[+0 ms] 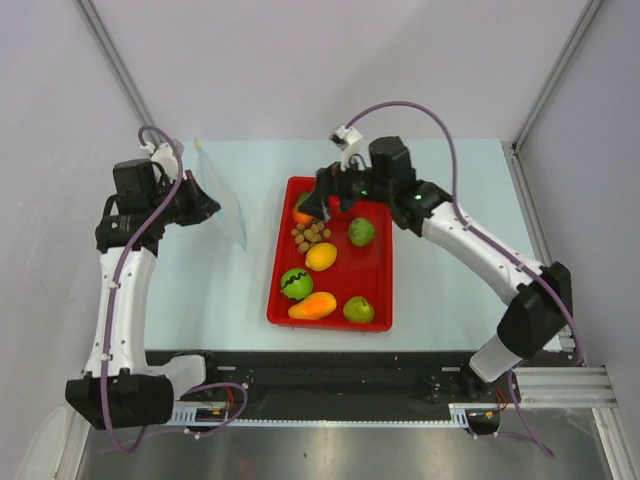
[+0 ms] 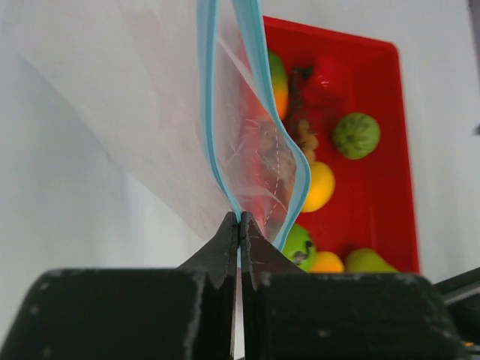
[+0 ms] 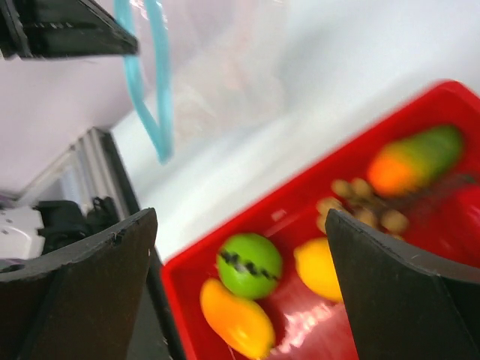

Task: Place the food in the zip-top bag and seal the zipper
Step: Open the zipper of the food storage bag, then pick up the fake vegetable from the bin.

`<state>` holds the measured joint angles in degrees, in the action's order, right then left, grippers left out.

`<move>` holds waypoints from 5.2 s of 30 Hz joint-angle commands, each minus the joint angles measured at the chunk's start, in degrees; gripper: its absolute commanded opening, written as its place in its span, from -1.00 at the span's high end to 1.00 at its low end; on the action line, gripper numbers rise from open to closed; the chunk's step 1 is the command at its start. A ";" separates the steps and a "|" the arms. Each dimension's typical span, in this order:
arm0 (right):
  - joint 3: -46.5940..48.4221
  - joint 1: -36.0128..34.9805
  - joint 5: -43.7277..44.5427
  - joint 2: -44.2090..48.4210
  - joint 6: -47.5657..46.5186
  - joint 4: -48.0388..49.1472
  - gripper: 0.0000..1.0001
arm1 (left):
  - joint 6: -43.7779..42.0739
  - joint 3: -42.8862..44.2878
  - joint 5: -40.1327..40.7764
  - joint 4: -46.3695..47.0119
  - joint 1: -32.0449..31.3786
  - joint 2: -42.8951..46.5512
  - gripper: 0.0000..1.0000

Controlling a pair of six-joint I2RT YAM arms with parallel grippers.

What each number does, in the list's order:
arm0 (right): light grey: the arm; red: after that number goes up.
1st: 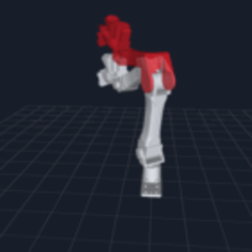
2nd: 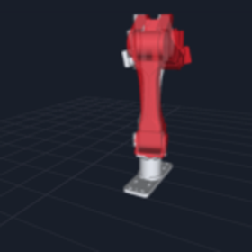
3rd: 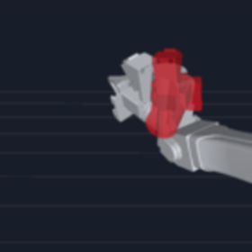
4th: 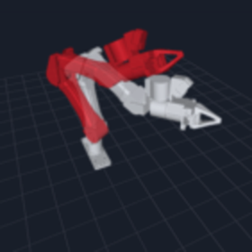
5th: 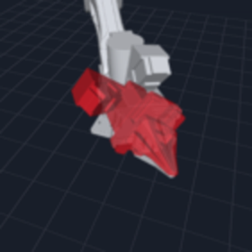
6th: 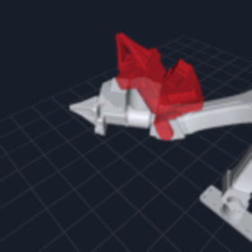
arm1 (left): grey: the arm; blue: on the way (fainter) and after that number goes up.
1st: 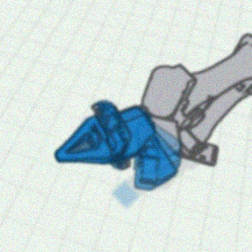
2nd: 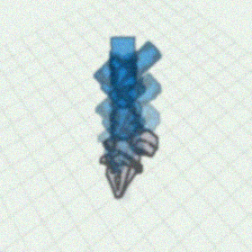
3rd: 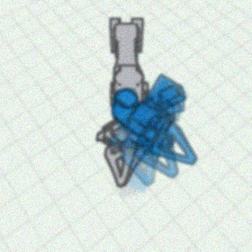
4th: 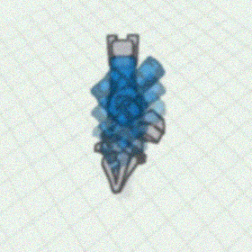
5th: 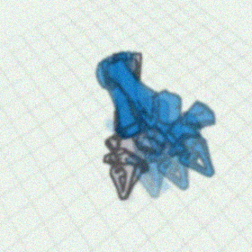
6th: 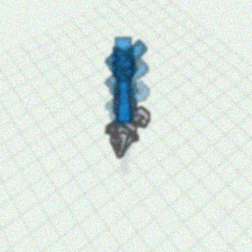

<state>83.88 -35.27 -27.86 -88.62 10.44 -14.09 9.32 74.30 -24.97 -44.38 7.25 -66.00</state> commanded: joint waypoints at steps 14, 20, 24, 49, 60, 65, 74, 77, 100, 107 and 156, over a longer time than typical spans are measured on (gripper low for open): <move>18.42 -16.93 9.74 -18.25 2.32 13.56 -0.84 | 13.97 -2.23 8.71 -2.38 -6.81 4.39 0.99; 24.49 -19.05 15.19 -24.83 -2.79 11.46 -0.69 | 12.65 -2.76 6.86 -2.82 -8.37 6.58 0.99; 27.22 -19.84 17.04 -27.48 -6.38 8.47 -0.26 | 10.81 -1.36 7.30 -5.00 -8.48 7.20 1.00; 14.91 -17.20 4.83 -18.79 5.38 9.96 1.00 | -2.20 1.02 18.29 -7.65 -7.42 4.92 0.39; 14.74 -15.80 6.49 -18.78 7.67 8.99 1.00 | -5.97 0.75 21.01 -10.46 -7.42 4.47 1.00; 9.03 -10.45 8.26 -18.08 7.58 8.81 1.00 | -11.32 4.26 22.25 -15.90 -3.82 5.26 1.00; 8.57 -9.20 3.08 -21.50 9.25 11.53 0.90 | -20.66 12.54 18.38 -23.74 -4.69 -0.71 1.00; 10.51 -10.43 2.72 -22.65 7.76 10.93 0.72 | -19.35 8.95 17.06 -22.08 -6.71 -1.76 1.00; 7.79 5.47 6.32 -14.56 -27.03 -8.75 -0.99 | -9.67 7.70 17.67 -13.72 -14.54 -13.01 1.00; 8.85 6.18 9.04 -19.56 -27.04 -7.36 -0.99 | -8.18 7.26 18.46 -13.10 -15.33 -14.77 1.00; 11.93 -5.50 -13.28 -13.94 2.58 4.33 0.82 | -6.43 6.55 13.46 -11.69 -15.42 -13.72 0.99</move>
<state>98.80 -34.06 -36.75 -100.29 7.18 -12.75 0.73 79.44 -9.45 -57.49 -7.77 -80.73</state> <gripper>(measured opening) 0.665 0.006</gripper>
